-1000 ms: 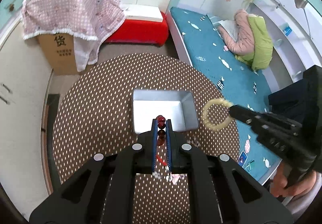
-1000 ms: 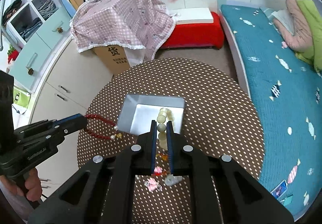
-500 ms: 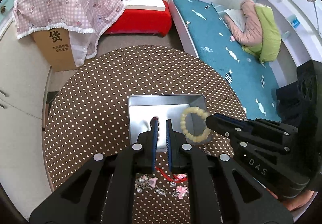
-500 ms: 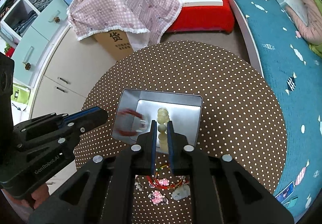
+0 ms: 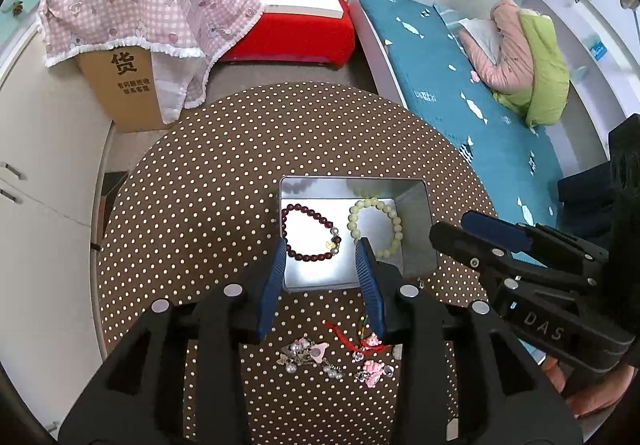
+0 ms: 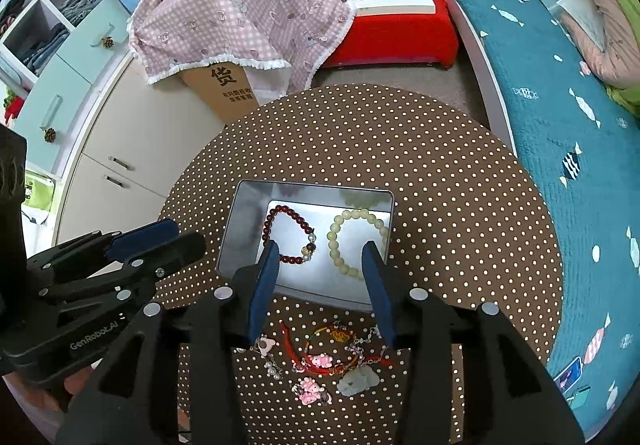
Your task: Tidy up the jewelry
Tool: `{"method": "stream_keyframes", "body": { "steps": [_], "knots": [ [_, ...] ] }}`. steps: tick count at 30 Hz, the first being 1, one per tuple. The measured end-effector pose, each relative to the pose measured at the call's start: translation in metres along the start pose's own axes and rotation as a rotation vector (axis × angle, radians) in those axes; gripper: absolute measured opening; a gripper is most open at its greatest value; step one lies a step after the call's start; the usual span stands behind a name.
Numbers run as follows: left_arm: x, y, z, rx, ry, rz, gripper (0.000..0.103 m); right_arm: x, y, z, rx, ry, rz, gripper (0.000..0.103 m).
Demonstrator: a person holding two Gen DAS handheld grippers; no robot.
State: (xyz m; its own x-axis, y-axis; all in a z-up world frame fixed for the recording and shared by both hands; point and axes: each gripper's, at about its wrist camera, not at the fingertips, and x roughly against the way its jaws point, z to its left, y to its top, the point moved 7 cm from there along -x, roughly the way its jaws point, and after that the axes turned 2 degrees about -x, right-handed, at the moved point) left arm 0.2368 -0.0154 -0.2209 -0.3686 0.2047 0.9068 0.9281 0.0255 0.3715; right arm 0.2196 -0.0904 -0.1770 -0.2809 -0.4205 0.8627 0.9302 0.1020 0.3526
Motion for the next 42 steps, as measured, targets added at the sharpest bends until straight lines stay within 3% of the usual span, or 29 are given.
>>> {"method": "stream_keyframes", "body": {
  "steps": [11, 24, 36, 39, 41, 42],
  "knots": [
    [0.006, -0.052, 0.011, 0.022, 0.02, 0.045, 0.037, 0.007, -0.039, -0.012, -0.033, -0.032, 0.024, 0.042],
    [-0.044, -0.139, 0.019, 0.042, 0.008, 0.229, 0.037, -0.013, -0.122, -0.031, -0.075, -0.098, 0.158, 0.044],
    [-0.08, -0.146, 0.023, 0.068, 0.032, 0.216, 0.037, -0.028, -0.144, -0.024, -0.065, -0.087, 0.224, 0.044],
    [-0.084, -0.148, 0.021, 0.048, 0.026, 0.197, 0.03, -0.034, -0.145, -0.018, -0.06, -0.08, 0.23, 0.044],
    [-0.086, -0.148, 0.02, 0.023, 0.035, 0.195, 0.012, -0.036, -0.145, -0.014, -0.054, -0.077, 0.233, 0.044],
    [-0.087, -0.149, 0.019, 0.018, 0.039, 0.193, 0.011, -0.038, -0.144, -0.013, -0.052, -0.076, 0.236, 0.044]
  ]
}}
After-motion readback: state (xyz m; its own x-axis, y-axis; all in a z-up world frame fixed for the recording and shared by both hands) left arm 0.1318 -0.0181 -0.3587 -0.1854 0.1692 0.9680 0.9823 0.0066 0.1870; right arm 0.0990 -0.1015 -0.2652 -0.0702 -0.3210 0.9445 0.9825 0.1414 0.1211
